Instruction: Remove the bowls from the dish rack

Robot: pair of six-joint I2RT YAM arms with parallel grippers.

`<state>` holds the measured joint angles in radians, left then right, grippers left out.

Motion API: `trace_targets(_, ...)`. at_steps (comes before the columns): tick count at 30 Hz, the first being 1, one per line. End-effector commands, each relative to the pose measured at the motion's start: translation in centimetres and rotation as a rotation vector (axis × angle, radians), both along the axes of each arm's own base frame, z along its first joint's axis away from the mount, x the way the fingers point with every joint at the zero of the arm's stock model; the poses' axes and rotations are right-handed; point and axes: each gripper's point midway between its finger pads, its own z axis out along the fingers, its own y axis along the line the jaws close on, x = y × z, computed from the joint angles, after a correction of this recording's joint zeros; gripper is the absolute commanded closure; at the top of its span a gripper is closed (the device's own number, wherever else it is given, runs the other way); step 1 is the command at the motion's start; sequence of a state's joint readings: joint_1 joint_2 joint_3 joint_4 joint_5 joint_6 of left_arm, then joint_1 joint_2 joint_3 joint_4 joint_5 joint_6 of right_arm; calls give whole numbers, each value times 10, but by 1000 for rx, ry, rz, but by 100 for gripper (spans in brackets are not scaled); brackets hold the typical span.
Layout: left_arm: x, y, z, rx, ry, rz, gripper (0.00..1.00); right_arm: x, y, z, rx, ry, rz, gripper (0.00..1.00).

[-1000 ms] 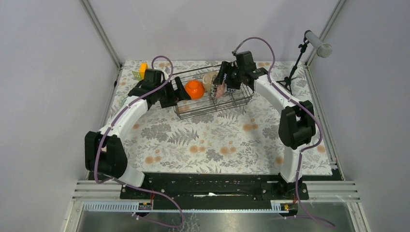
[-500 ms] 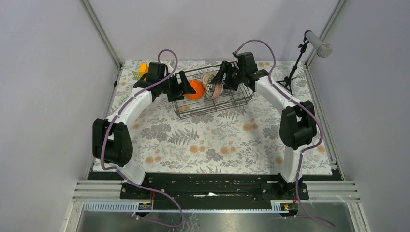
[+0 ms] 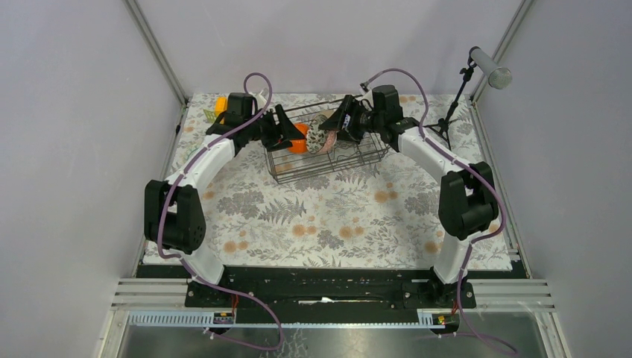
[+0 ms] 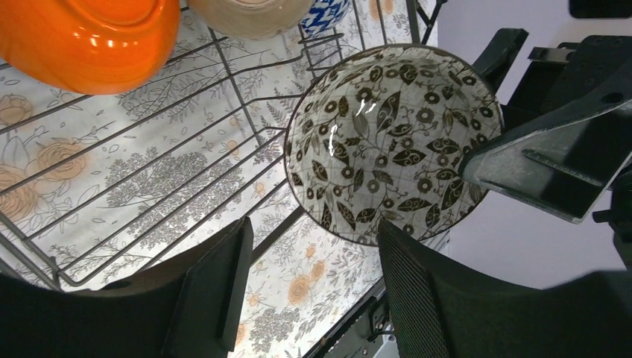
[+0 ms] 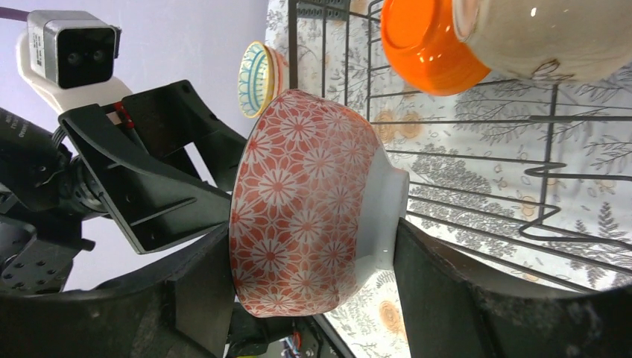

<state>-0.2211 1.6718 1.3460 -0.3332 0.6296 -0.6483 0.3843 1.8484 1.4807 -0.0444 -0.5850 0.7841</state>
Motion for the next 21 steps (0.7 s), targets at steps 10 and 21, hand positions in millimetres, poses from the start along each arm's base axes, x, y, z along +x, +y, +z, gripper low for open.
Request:
trace_targets(10, 9, -5, 15, -50, -51, -16, 38, -22, 16, 69, 218, -98, 103, 70)
trace_targets(21, 8, -3, 9, -36, -40, 3, 43, -30, 26, 78, 277, -94, 168, 70)
